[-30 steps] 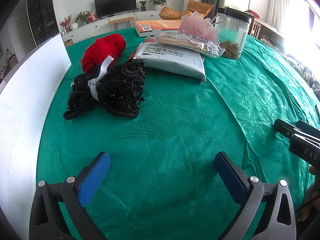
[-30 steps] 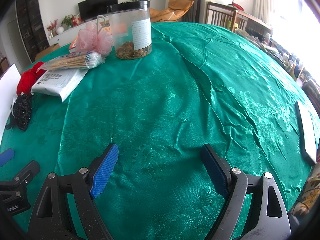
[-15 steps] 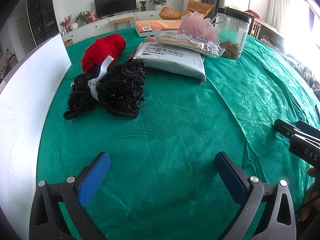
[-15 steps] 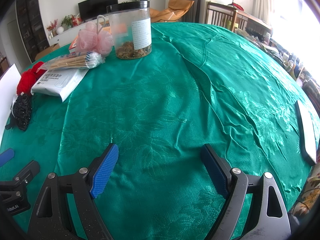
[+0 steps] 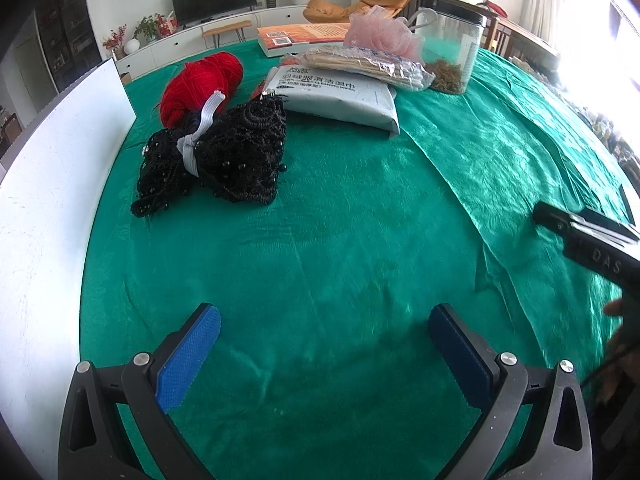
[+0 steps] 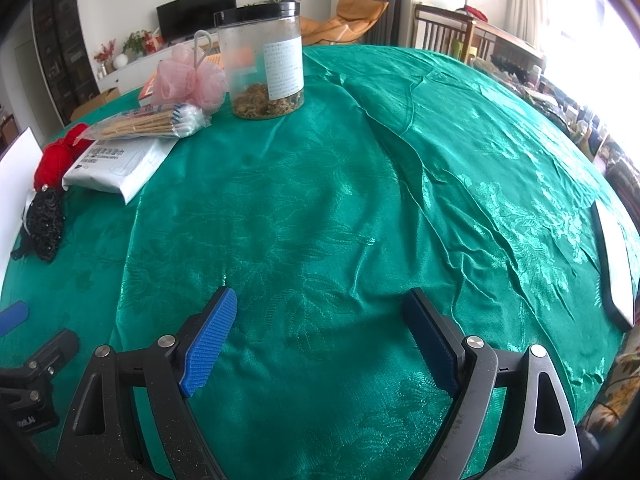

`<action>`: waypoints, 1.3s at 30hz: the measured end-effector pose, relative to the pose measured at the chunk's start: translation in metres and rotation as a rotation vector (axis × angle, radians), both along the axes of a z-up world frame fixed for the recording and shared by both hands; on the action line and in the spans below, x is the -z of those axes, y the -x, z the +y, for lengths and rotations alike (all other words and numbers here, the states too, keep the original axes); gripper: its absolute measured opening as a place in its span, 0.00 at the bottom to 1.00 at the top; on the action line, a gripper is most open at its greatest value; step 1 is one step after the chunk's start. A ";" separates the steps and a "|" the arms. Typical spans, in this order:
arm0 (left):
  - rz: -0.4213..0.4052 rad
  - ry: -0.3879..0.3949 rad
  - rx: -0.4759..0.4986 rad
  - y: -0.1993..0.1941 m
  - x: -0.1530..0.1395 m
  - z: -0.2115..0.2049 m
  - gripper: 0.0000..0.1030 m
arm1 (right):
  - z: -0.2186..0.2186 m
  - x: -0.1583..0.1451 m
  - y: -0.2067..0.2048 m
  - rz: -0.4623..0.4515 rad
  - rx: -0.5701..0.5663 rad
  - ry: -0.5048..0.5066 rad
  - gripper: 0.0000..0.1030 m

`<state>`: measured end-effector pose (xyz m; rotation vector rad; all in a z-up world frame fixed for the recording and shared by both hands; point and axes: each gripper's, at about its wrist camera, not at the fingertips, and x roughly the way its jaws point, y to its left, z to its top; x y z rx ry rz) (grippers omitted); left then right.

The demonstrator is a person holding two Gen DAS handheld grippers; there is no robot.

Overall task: Organize soft objects
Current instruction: 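Grasp the black lace bundle with the right tool, then grasp the red yarn ball with the left tool while the right tool lifts the black lace bundle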

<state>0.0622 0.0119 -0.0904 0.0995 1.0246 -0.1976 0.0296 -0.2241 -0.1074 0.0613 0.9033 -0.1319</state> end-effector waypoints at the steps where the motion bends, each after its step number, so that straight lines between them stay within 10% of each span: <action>1: 0.001 0.000 0.017 0.007 0.000 0.004 1.00 | 0.003 -0.001 -0.003 0.007 -0.024 -0.005 0.85; 6: -0.047 0.005 0.045 0.032 0.001 0.013 1.00 | 0.080 -0.037 -0.037 -0.054 -0.437 -0.153 0.84; 15: -0.070 0.012 0.056 0.038 0.001 0.013 1.00 | 0.260 -0.023 -0.091 0.036 -0.912 0.127 0.81; 19: -0.071 0.012 0.057 0.038 0.001 0.012 1.00 | 0.232 -0.012 -0.088 0.074 -0.831 0.091 0.43; 25: -0.076 0.012 0.049 0.040 0.001 0.010 1.00 | 0.098 -0.014 -0.049 0.085 -0.576 -0.058 0.42; 32: -0.044 0.008 0.042 0.035 0.001 0.010 1.00 | -0.058 -0.013 -0.045 -0.079 -0.011 -0.175 0.42; 39: -0.006 0.149 -0.050 -0.019 -0.055 0.036 1.00 | -0.059 -0.015 -0.044 -0.142 -0.038 -0.181 0.43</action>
